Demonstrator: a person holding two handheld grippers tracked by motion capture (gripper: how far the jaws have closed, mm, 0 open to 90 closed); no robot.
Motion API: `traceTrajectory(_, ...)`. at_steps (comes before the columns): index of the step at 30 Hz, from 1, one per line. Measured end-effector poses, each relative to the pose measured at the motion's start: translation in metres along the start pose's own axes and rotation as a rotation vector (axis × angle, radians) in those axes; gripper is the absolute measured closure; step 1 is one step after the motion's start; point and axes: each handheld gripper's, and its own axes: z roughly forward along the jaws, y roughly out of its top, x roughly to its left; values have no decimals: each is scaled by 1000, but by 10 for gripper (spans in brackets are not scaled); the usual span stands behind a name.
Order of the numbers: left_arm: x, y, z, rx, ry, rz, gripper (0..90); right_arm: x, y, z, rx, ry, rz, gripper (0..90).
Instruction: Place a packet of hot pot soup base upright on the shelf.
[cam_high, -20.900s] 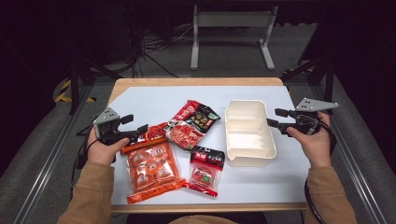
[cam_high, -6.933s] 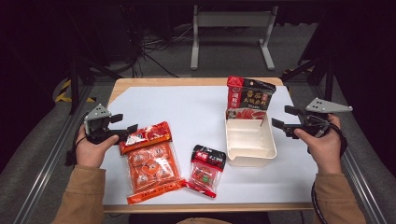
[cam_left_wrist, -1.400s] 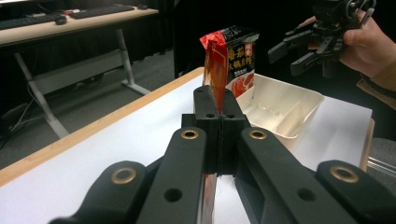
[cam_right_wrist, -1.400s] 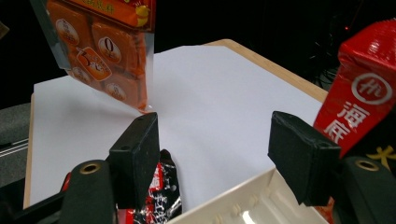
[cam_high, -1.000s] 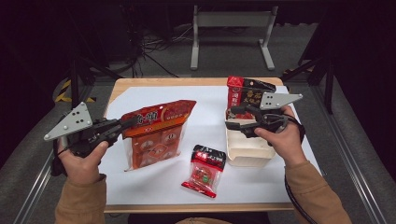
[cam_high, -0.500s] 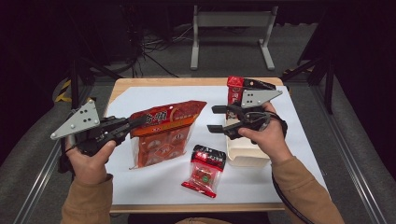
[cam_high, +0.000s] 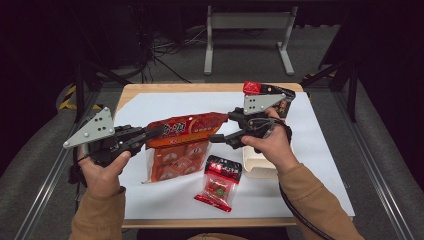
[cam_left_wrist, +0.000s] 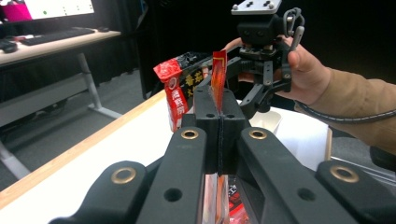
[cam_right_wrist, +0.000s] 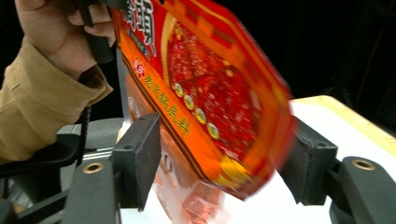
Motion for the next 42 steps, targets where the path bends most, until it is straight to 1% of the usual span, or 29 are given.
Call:
traceTrajectory(3,0,0,2,-1,-12,3,900,0,0,4,5,13,-4,377)
traceTrajectory(6,-1,1,5,-9,-22,-1,900,1,1,11,11,46,-4,416)
traceTrajectory(8,-1,1,5,-7,-24,4,900,1,1,12,13,50,-3,419)
traceTrajectory(11,-1,1,6,-12,-30,2,900,1,1,15,16,69,0,455)
traceTrajectory(14,-1,0,6,-13,-30,-1,900,1,1,17,22,83,-5,540)
traceTrajectory(15,-1,0,6,-11,-33,-2,900,2,0,17,23,90,-2,609)
traceTrajectory(17,0,-1,6,-12,-31,-7,900,2,-1,16,21,117,4,700)
traceTrajectory(19,1,-2,5,-12,-26,-6,900,3,0,15,27,142,-8,806)
traceTrajectory(21,3,-3,4,-12,-26,-12,900,5,2,14,39,157,-17,887)
traceTrajectory(22,4,-3,4,-17,-29,-13,900,6,3,13,42,164,-17,898)
traceTrajectory(24,5,-4,4,-26,-29,-21,900,7,6,12,44,154,-20,899)
traceTrajectory(27,6,-4,3,-36,-28,-20,900,9,10,10,43,134,-17,900)
traceTrajectory(30,7,-5,1,-49,-25,-26,900,12,14,8,37,123,-14,900)
traceTrajectory(31,8,-5,1,-56,-25,-23,900,13,16,8,38,120,-16,900)
traceTrajectory(35,10,-6,-1,-61,-28,-34,891,18,23,6,52,109,-31,900)
traceTrajectory(39,12,-8,1,-69,-20,-51,846,22,29,3,67,106,-44,900)
traceTrajectory(40,13,-9,1,-64,-23,-50,837,22,30,2,71,101,-47,900)
traceTrajectory(41,13,-9,2,-68,-18,-56,817,23,31,1,76,98,-46,900)
traceTrajectory(42,13,-9,2,-70,-12,-59,778,23,32,0,77,93,-45,900)
